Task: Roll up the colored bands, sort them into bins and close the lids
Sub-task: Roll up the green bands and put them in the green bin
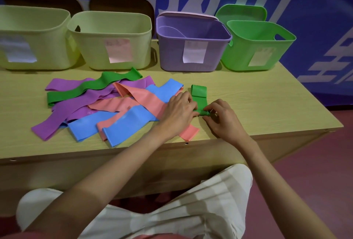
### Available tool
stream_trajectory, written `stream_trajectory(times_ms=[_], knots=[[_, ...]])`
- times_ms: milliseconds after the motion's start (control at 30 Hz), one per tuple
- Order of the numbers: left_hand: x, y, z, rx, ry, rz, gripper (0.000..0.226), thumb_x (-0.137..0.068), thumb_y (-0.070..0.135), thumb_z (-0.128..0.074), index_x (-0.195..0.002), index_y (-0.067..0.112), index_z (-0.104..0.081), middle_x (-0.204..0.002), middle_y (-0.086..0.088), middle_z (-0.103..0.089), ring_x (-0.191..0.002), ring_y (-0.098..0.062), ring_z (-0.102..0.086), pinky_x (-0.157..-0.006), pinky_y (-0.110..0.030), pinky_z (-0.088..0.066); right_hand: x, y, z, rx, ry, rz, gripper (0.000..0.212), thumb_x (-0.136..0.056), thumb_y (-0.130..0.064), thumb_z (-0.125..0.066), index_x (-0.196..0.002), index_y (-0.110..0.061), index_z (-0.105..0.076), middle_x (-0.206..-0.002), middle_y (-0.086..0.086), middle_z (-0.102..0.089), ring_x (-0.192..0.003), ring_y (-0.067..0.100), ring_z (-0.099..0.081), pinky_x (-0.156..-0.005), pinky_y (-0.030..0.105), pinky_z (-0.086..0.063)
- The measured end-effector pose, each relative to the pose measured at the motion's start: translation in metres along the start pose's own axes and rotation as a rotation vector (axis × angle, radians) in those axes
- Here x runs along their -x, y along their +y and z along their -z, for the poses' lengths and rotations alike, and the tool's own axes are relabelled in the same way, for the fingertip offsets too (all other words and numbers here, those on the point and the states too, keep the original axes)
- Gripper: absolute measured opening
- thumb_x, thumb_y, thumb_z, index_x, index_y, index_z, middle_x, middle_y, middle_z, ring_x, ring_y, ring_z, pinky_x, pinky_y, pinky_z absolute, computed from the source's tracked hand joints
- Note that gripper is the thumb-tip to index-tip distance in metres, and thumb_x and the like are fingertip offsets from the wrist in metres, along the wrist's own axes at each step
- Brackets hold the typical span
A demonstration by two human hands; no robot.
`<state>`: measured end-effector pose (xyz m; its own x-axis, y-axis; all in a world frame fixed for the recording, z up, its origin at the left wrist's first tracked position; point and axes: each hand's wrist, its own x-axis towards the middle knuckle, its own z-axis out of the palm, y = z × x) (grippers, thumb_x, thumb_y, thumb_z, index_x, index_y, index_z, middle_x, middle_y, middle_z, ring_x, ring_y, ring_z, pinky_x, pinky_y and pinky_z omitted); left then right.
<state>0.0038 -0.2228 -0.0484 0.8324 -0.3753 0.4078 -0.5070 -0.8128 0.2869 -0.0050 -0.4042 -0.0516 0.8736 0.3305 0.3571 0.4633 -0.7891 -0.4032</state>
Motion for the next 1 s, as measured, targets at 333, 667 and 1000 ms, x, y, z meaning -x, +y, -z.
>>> stream_trajectory(times_ms=[333,667,1000], knots=[[-0.003,-0.001,-0.001,0.02,0.008,-0.007,0.02,-0.092,0.027,-0.061,-0.104,0.011,-0.063,-0.104,-0.003,-0.059,-0.104,-0.02,-0.052,-0.1,-0.032,-0.032,-0.011,0.005,0.002,0.026,-0.002,0.004,0.017,-0.089,-0.008,-0.064,-0.104,-0.003,-0.071,-0.095,0.011,-0.058,-0.092,0.026,-0.055,-0.078,0.031,-0.045],[-0.014,-0.004,0.002,0.004,-0.023,-0.004,0.024,-0.096,0.026,-0.055,-0.109,0.012,-0.069,-0.106,-0.004,-0.06,-0.106,-0.021,-0.049,-0.094,-0.033,-0.034,-0.009,0.001,0.001,0.023,0.019,0.002,0.017,-0.087,-0.007,-0.065,-0.103,-0.005,-0.061,-0.098,0.008,-0.054,-0.093,0.024,-0.052,-0.073,0.03,-0.044],[-0.017,-0.005,-0.002,-0.027,-0.029,-0.016,0.022,-0.092,0.02,-0.06,-0.109,0.007,-0.066,-0.108,-0.007,-0.06,-0.11,-0.026,-0.049,-0.093,-0.037,-0.038,-0.018,0.005,0.0,0.055,0.02,-0.007,0.021,-0.087,-0.008,-0.066,-0.107,0.0,-0.068,-0.099,0.012,-0.056,-0.096,0.028,-0.054,-0.077,0.037,-0.05]])
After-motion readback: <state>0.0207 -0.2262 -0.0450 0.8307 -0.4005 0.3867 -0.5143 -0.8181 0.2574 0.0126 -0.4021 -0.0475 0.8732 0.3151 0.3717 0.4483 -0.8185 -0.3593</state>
